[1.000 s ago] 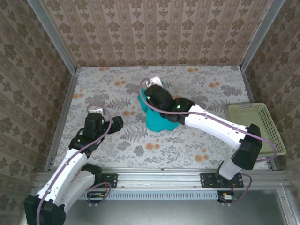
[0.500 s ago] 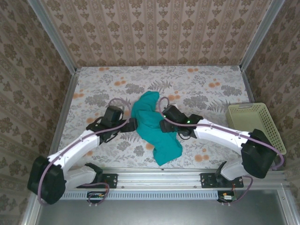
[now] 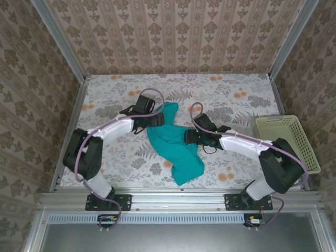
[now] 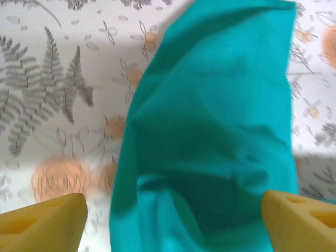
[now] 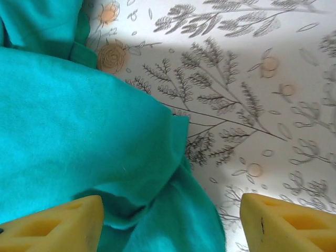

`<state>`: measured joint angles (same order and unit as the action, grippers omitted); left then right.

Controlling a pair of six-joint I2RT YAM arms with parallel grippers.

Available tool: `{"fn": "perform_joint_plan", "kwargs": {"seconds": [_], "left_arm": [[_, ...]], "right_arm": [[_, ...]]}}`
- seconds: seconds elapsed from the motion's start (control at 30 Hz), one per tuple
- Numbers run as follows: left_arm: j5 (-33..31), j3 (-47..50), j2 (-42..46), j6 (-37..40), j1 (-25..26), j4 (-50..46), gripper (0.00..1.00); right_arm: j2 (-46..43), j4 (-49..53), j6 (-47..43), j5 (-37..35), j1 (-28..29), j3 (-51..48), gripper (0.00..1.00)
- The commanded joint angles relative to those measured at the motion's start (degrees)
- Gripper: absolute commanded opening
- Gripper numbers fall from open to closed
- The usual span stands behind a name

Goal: Fold the inside-out t-shirt

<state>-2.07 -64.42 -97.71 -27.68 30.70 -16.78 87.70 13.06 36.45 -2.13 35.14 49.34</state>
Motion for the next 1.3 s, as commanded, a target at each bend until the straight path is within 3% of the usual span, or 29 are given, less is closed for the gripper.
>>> {"fn": "perform_joint_plan", "kwargs": {"seconds": [0.0, 0.13, 0.2, 0.27, 0.37, 0.43, 0.7, 0.87, 0.97, 1.07, 1.27], "left_arm": [[1.7, -6.6, -6.0, 2.8, -0.9, -3.8, 0.81], [2.3, -11.3, -10.5, 2.7, -1.4, -5.4, 0.59], [3.0, -12.1, -11.1, 2.4, -2.0, -5.2, 0.49], [3.9, -12.8, -11.1, 2.4, -2.8, -5.3, 0.32], [4.0, -13.2, -9.3, 2.3, -4.1, -6.3, 0.10], [3.7, -12.4, -6.6, 2.3, -4.3, -6.6, 0.01], [1.5, -2.9, 14.3, -1.1, -10.3, -5.4, 0.00], [-4.2, 5.0, 34.8, -3.5, -11.8, -6.4, 0.00], [-6.3, 9.6, 42.9, -4.8, -11.5, -6.3, 0.00], [-3.6, 13.3, 43.1, -5.3, -11.3, -7.0, 0.00], [4.5, 22.7, 35.2, -7.5, -8.5, -7.4, 0.00]], "right_arm": [[3.6, -0.9, 0.7, 1.3, 0.2, 3.9, 0.67], [5.1, 0.7, -1.2, -1.5, 0.8, 6.4, 0.45], [5.3, 2.7, -2.4, -3.9, 1.6, 8.0, 0.27], [5.2, 5.3, -3.5, -7.2, 2.6, 9.8, 0.13], [3.5, 7.4, -4.9, -10.8, 3.4, 10.9, 0.01], [1.8, 8.8, -5.4, -12.8, 3.5, 11.4, 0.00], [-7.5, 14.6, -9.9, -19.2, 3.5, 16.5, 0.00], [-16.9, 14.2, -10.1, -17.8, 3.5, 17.7, 0.00], [-19.7, 12.0, -7.8, -15.1, 3.5, 14.6, 0.00], [-19.2, 9.7, -5.2, -12.5, 3.6, 9.8, 0.00], [-12.7, 8.8, -0.7, -11.1, 5.3, 0.9, 0.00]]}}
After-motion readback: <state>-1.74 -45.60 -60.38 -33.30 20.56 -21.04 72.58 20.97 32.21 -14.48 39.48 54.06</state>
